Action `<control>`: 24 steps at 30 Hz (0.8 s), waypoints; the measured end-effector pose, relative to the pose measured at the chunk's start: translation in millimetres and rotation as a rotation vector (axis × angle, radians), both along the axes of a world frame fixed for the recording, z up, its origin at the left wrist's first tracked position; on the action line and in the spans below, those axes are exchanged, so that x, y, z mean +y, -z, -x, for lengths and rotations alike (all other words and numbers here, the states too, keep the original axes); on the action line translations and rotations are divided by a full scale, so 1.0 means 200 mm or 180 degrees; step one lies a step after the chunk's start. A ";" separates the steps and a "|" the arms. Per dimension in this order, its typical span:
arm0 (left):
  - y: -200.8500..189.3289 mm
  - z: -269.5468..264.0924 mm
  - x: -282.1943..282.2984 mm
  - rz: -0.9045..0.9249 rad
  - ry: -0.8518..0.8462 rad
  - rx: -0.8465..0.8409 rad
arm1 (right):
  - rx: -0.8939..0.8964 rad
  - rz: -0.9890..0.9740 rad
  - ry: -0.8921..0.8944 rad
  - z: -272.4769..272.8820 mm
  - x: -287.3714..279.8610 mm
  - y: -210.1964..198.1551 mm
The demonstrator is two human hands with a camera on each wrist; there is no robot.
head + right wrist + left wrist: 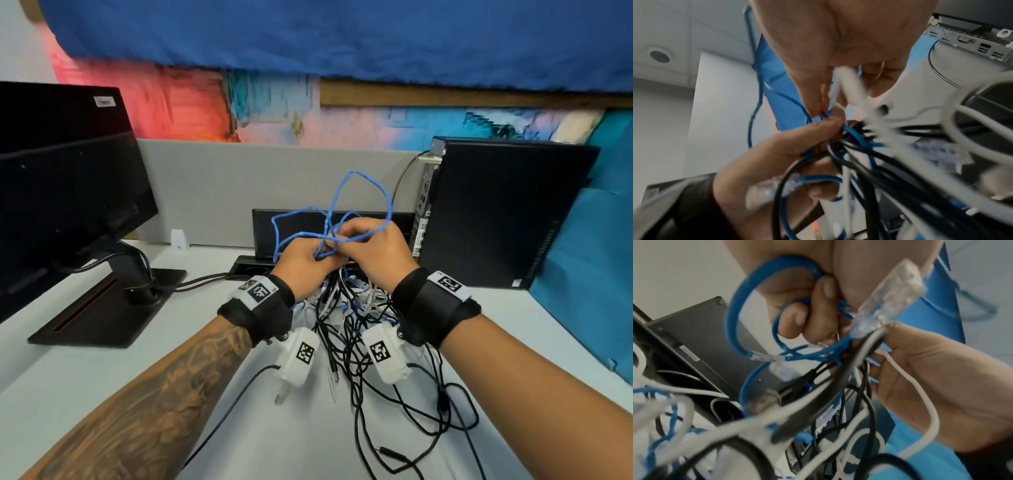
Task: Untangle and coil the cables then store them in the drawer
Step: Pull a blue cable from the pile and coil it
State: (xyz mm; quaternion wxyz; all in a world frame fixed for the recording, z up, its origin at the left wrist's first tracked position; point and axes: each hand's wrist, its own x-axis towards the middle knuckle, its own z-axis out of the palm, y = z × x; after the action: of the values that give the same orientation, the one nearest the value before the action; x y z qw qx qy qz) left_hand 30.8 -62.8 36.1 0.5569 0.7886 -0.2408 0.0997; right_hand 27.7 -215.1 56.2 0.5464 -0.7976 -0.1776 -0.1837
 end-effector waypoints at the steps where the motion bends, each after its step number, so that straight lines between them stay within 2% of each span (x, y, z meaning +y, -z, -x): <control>1: 0.00 -0.01 0.01 0.0003 -0.0051 0.0005 | -0.0078 0.0039 0.0015 0.00 0.01 0.01; 3: -0.01 -0.02 0.03 0.0206 -0.0139 0.0035 | -0.0002 0.0060 -0.0147 -0.01 0.00 0.06; 5: -0.02 -0.04 0.06 0.0569 -0.0215 0.0224 | 0.0270 0.0384 -0.0351 -0.02 -0.04 0.12; 8: -0.08 -0.08 0.11 0.1548 -0.0151 0.0860 | 0.0431 0.1677 -0.0366 -0.03 -0.12 0.24; 10: -0.17 -0.08 0.15 0.1817 -0.0048 0.1060 | 0.0638 0.2175 -0.0273 -0.03 -0.17 0.31; 13: -0.25 -0.08 0.20 0.1696 0.0031 0.1003 | 0.0779 0.2444 0.0054 -0.02 -0.20 0.31; 16: -0.24 -0.09 0.25 0.1507 -0.0020 0.0885 | 0.0291 0.2617 0.0392 0.00 -0.17 0.27; 18: -0.20 -0.10 0.26 0.1389 -0.0064 0.0957 | 0.0407 0.2485 -0.0155 0.04 -0.11 0.27; 20: -0.15 -0.08 0.26 0.1185 -0.0050 0.1082 | 0.0759 0.2926 -0.0693 0.07 -0.08 0.32; 22: -0.10 -0.06 0.27 0.0931 0.0000 0.1172 | 0.0926 0.3346 -0.0805 0.07 -0.12 0.38; 24: -0.05 -0.05 0.30 0.0566 0.0081 0.1330 | 0.1063 0.3342 -0.0676 0.07 -0.19 0.38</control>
State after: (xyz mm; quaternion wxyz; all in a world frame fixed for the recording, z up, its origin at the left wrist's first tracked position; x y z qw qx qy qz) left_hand 40.7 -3.6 46.6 0.6632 0.7369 -0.1205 -0.0519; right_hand 14.2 -253.2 -20.4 0.1121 -0.9585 -0.2357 0.1142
